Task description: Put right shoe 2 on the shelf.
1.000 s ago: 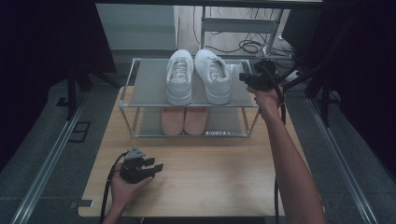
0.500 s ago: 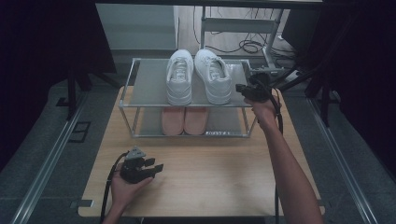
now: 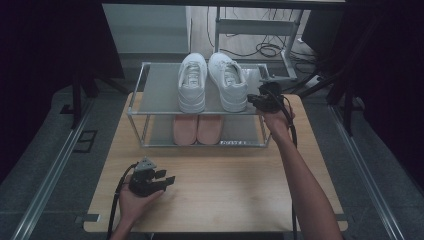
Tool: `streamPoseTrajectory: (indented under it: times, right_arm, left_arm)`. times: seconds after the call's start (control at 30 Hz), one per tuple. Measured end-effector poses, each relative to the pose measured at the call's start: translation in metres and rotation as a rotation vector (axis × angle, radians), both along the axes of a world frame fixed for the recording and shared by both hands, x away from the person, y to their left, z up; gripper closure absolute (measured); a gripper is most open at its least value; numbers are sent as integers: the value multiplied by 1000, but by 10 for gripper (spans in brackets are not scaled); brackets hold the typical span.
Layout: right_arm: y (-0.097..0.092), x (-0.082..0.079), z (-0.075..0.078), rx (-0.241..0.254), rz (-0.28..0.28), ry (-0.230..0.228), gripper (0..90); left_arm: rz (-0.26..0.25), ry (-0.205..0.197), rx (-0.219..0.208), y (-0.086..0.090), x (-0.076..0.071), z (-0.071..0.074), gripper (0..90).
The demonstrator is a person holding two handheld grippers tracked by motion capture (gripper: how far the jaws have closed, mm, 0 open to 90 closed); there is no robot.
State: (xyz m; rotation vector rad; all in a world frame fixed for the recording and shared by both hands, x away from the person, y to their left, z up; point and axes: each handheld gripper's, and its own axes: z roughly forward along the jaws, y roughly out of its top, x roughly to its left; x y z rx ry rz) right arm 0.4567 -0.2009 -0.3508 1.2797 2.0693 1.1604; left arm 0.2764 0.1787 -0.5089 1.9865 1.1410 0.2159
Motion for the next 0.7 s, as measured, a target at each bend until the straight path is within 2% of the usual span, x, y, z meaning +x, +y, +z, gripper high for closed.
streamPoseTrajectory:
  times: [0.1,0.3,0.33,0.5,0.6,0.7]
  right_arm:
    - [1,-1,1,13,-6,1,900]
    - [4,-1,4,10,-10,1,900]
    - [4,-2,3,25,-11,7,900]
    - [6,-2,3,27,0,7,900]
    - [8,-2,2,12,-1,6,900]
    - [8,-3,3,28,0,8,900]
  left_arm:
    - [0,1,0,0,0,0,517]
    - [12,-1,-5,4,0,2,517]
    - [13,-2,-4,4,0,2,517]
    - [12,-1,-3,4,0,2,517]
    - [14,-5,-4,5,0,3,517]
    - [15,-7,-8,5,0,3,517]
